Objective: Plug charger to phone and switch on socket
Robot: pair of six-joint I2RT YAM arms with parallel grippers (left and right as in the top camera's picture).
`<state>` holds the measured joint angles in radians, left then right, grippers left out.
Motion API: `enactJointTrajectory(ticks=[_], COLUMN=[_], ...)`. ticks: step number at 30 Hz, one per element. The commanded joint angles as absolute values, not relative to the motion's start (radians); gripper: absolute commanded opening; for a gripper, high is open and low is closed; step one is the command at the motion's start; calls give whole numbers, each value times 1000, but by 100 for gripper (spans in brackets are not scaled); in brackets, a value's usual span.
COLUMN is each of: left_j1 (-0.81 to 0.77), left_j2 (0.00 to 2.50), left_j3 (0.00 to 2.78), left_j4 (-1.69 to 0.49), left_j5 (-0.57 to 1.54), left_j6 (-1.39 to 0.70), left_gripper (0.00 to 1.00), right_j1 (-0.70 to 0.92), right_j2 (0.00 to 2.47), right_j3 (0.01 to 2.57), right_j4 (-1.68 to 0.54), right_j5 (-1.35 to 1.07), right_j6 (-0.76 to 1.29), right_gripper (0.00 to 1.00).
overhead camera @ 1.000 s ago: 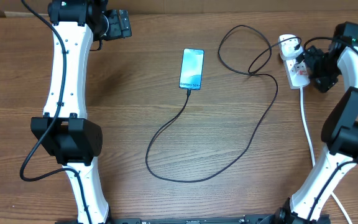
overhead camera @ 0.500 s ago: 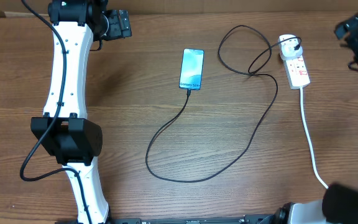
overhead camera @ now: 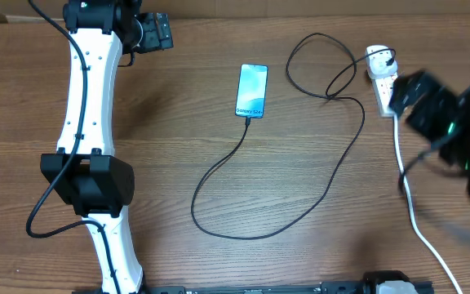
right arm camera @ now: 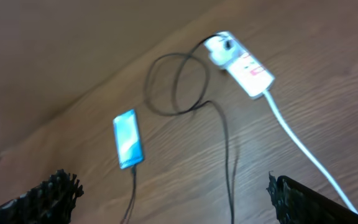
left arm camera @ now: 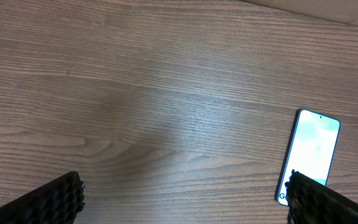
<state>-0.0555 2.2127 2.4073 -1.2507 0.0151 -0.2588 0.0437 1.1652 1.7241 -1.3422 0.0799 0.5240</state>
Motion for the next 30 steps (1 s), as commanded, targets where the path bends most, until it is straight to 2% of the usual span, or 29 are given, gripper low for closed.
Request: enactJointTrajectory(ticks=[1, 9, 30], left_j1=[-60, -60, -60], left_j2=[2220, 2220, 2220], left_j3=[2405, 2405, 2405], left_j4=[-1253, -1253, -1253], left_j5=[19, 19, 19], left_j6=[-270, -269, -269], left_gripper=[99, 100, 100], right_j1=[110, 120, 111], right_j2=[1093, 1092, 1164], right_j3=[1661, 1653, 1628], right_j4=[-1353, -1539, -1575], right_j5=[138, 134, 158], right_j6=[530, 530, 492], right_gripper=[100, 100, 100])
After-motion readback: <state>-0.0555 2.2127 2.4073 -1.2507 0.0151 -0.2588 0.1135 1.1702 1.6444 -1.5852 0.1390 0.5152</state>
